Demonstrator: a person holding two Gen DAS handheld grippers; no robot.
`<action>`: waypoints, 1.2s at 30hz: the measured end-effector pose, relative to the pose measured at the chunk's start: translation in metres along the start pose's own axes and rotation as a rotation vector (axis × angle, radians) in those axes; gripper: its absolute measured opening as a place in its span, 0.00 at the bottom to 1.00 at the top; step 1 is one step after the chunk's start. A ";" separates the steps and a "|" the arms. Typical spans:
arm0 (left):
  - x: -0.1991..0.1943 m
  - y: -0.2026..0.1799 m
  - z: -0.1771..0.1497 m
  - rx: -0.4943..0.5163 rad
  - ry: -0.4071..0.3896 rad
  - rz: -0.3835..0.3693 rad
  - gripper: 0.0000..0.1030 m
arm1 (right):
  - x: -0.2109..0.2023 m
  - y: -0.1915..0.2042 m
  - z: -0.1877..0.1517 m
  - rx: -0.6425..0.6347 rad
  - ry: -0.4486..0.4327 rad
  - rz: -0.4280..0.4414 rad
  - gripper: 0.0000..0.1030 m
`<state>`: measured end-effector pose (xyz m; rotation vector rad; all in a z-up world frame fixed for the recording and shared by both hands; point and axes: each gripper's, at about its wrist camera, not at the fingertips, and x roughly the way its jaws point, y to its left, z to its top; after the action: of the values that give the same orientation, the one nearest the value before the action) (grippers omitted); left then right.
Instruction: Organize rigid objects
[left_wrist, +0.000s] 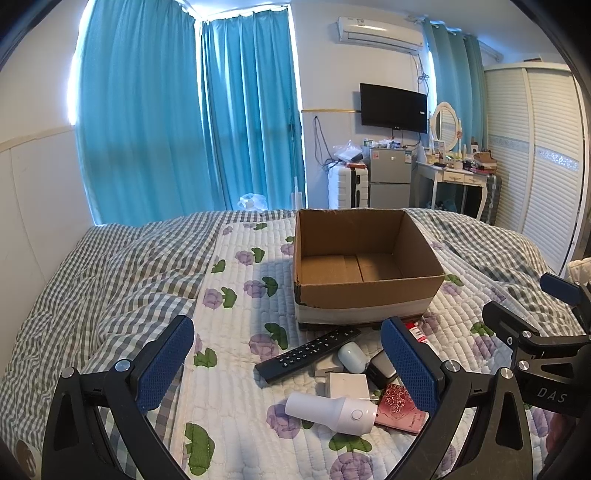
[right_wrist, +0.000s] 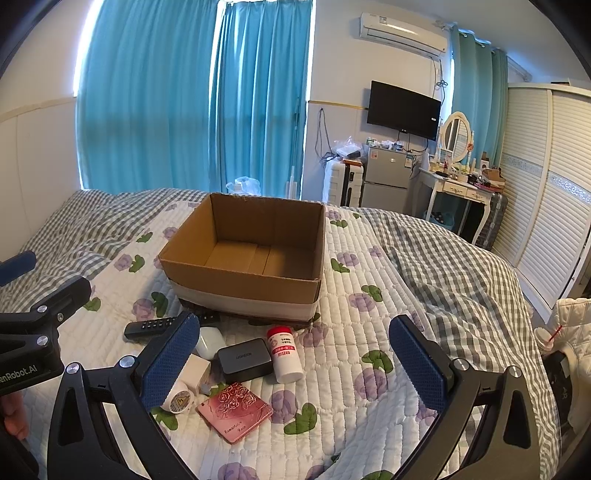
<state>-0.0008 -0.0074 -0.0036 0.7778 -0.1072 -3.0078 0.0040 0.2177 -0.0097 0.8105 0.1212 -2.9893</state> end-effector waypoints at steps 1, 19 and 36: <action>0.000 0.000 0.000 0.000 0.000 0.000 1.00 | 0.000 0.000 0.000 -0.001 0.001 -0.001 1.00; 0.026 0.002 0.012 0.060 0.133 0.050 1.00 | 0.013 0.001 0.017 -0.049 0.074 0.022 1.00; 0.152 -0.004 -0.016 0.240 0.432 0.045 0.90 | 0.176 -0.011 -0.025 -0.087 0.505 0.103 0.58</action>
<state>-0.1263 -0.0115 -0.0910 1.4019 -0.4674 -2.7372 -0.1356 0.2275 -0.1198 1.4872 0.2138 -2.5967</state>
